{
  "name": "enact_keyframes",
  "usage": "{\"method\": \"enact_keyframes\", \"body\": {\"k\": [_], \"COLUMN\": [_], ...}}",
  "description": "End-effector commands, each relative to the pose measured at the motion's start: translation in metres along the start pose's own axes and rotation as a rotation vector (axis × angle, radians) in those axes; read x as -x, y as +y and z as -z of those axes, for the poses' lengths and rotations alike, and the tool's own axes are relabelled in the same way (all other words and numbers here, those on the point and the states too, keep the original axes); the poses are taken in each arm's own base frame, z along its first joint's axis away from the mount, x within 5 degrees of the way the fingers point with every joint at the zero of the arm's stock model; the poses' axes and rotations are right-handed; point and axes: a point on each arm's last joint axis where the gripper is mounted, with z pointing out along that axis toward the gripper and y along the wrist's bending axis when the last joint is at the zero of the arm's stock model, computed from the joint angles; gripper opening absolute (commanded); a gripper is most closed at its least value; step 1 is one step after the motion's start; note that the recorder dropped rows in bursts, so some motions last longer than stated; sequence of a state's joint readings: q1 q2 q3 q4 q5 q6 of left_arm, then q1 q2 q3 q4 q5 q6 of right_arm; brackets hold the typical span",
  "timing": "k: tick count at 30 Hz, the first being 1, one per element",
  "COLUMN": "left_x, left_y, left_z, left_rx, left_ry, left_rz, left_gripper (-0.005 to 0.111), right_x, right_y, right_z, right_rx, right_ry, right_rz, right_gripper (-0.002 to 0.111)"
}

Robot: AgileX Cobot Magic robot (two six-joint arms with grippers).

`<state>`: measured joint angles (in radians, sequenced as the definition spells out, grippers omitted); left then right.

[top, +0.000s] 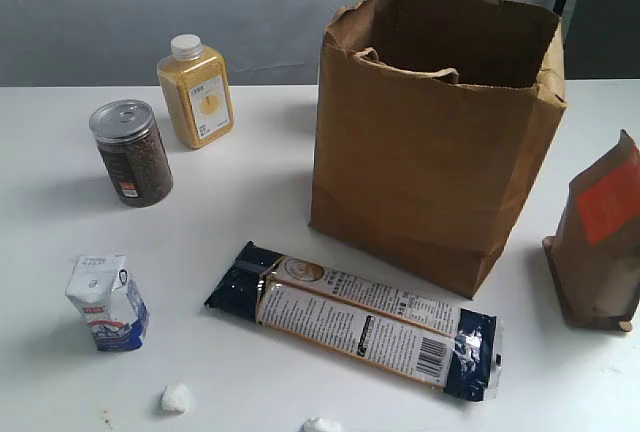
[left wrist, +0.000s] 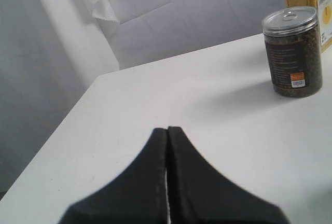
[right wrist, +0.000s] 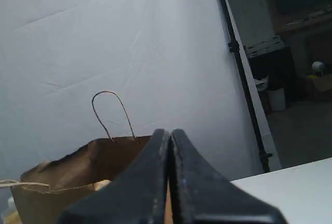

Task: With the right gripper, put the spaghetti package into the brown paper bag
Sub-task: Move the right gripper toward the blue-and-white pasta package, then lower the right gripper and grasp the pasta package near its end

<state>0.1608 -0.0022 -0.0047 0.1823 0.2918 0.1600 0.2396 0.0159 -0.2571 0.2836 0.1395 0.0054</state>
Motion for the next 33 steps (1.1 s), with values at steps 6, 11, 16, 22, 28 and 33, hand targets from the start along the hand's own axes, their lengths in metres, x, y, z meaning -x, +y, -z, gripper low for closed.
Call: {"method": "enact_keyframes", "body": {"k": [6,11,16,22,28,33], "left_x": [-0.001,-0.001,-0.001,-0.001,-0.001,-0.001], "left_y": [-0.001,-0.001,-0.001,-0.001,-0.001,-0.001], "left_z": [-0.001,-0.001,-0.001,-0.001,-0.001,-0.001], "left_rx": [-0.004,-0.004,-0.004,-0.004,-0.004,-0.004], "left_ry": [0.000,0.000,0.000,0.000,0.000,0.000], "left_rz": [0.007,0.007,0.007,0.007,0.007,0.007], "left_gripper": [0.000,0.000,0.000,0.000,0.000,0.000], "right_x": [0.042,0.052,0.055,0.043,0.001,-0.048], "right_y": [0.061,0.079,0.090,0.104,0.121,0.153], "right_z": [-0.032,-0.056,-0.079,-0.101,-0.113,-0.121], "right_rx": [0.547,0.768,0.940,1.032,0.981,0.901], "right_ry": [0.309,0.478,0.637,0.809,1.039,1.139], "right_rz": [0.334,0.318,0.287,0.345,0.582,0.779], "right_gripper": [0.000,0.000,0.000,0.000,0.000,0.001]}}
